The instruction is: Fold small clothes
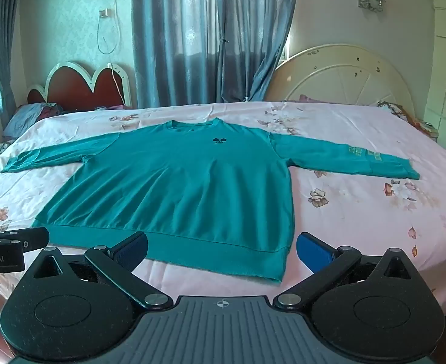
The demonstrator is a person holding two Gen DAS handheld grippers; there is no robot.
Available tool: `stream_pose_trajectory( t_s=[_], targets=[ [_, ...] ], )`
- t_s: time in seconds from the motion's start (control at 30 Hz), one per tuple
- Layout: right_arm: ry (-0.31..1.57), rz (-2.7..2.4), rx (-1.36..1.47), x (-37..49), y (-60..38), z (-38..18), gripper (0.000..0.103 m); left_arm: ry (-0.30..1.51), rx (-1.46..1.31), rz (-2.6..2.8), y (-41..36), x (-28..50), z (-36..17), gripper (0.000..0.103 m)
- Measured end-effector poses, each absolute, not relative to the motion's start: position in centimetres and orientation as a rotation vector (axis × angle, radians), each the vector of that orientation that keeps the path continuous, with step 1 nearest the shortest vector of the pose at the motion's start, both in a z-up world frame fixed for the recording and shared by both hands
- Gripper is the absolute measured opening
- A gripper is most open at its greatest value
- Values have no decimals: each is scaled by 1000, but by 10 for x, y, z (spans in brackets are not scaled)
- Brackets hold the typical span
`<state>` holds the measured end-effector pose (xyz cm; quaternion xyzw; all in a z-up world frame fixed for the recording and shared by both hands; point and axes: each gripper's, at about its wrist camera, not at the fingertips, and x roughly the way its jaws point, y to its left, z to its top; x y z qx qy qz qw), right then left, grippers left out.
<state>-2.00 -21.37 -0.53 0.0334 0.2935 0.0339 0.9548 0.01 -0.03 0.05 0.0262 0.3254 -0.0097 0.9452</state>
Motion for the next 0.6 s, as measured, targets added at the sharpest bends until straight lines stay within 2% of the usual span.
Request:
stream_pose_trajectory(
  t_s=[0.6],
  targets=[
    [609, 60, 77, -11, -220, -10, 103, 668, 51, -12, 0, 13, 1, 103]
  ],
)
